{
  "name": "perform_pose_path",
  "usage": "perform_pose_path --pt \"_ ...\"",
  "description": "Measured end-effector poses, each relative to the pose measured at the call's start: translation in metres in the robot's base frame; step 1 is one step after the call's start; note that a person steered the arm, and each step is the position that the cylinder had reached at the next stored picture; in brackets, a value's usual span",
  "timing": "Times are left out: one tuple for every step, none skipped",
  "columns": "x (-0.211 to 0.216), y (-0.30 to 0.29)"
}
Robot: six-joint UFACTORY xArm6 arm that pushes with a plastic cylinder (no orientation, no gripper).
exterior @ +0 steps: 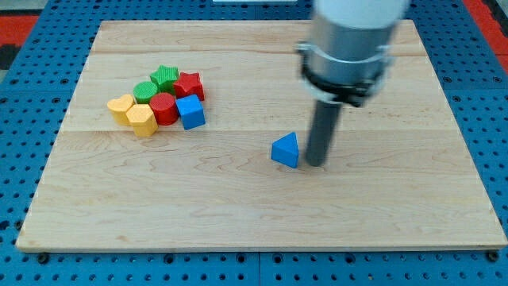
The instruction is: Push the blue triangle in between the yellow hexagon and red circle
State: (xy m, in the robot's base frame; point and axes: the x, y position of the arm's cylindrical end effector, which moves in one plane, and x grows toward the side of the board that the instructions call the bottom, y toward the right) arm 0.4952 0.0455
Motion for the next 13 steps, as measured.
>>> perform_pose_path --pt "-0.019 -0.079" --pt "-0.02 -0.053" --pt "-0.035 -0.035" --pt "-0.053 -0.063" --pt "-0.051 -0.095" --pt "-0.049 -0.091" --pt "-0.049 -0.12" --pt "-0.049 -0.156" --pt "-0.034 -0.075" --pt "0.016 -0.027" --pt "0.049 -0.053" --pt "0.042 -0.077" --pt "0.038 -0.105"
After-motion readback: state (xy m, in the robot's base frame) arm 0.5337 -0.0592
